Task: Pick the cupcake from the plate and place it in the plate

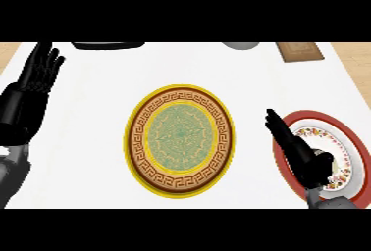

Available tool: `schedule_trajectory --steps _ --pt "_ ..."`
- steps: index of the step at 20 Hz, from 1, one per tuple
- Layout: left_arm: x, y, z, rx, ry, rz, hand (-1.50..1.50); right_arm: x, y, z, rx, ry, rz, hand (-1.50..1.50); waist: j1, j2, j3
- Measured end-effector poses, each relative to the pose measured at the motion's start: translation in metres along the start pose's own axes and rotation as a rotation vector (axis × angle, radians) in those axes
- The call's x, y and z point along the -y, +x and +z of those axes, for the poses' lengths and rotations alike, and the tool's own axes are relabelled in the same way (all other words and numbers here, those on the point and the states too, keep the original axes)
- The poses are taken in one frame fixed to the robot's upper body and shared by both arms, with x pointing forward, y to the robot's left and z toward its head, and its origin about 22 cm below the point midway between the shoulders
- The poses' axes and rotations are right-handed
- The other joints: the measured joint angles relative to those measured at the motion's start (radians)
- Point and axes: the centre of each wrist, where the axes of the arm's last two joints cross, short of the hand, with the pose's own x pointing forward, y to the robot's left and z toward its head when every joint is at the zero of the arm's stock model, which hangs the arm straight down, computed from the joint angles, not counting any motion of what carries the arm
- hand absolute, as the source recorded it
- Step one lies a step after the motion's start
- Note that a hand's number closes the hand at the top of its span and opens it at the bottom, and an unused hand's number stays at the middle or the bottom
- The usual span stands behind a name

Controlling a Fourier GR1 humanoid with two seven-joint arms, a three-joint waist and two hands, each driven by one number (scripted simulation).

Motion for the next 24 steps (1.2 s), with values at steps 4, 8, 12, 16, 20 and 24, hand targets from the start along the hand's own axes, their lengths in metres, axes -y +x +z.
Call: schedule_trajectory --steps 4,8,12,16,20,24 --pt "-0.009 -0.025 0.025 -0.122 0.028 -0.08 0.0 0.024 0.019 0.001 0.114 -0.129 -0.195 -1.5 0.011 -0.01 -0.002" --pt "-0.026 -0.056 0.066 -0.308 0.081 -0.189 0.0 0.07 0.033 0.012 0.21 -0.414 -0.256 -1.5 0.004 -0.016 -0.005" --pt "-0.029 -0.074 0.1 -0.411 0.095 -0.232 0.0 0.084 0.036 0.032 0.331 -0.738 -0.275 -1.5 0.001 -0.02 -0.006" --pt "-0.027 -0.08 0.121 -0.442 0.105 -0.252 0.0 0.079 0.039 0.066 0.439 -0.924 -0.322 -1.5 0.005 -0.02 -0.006" --pt "-0.018 -0.082 0.128 -0.448 0.101 -0.258 0.0 0.069 0.04 0.117 0.45 -0.929 -0.301 -1.5 0.012 -0.017 -0.006" --pt "-0.017 -0.08 0.132 -0.443 0.099 -0.265 0.0 0.075 0.052 0.147 0.35 -0.83 -0.202 -1.5 0.021 -0.015 -0.006"
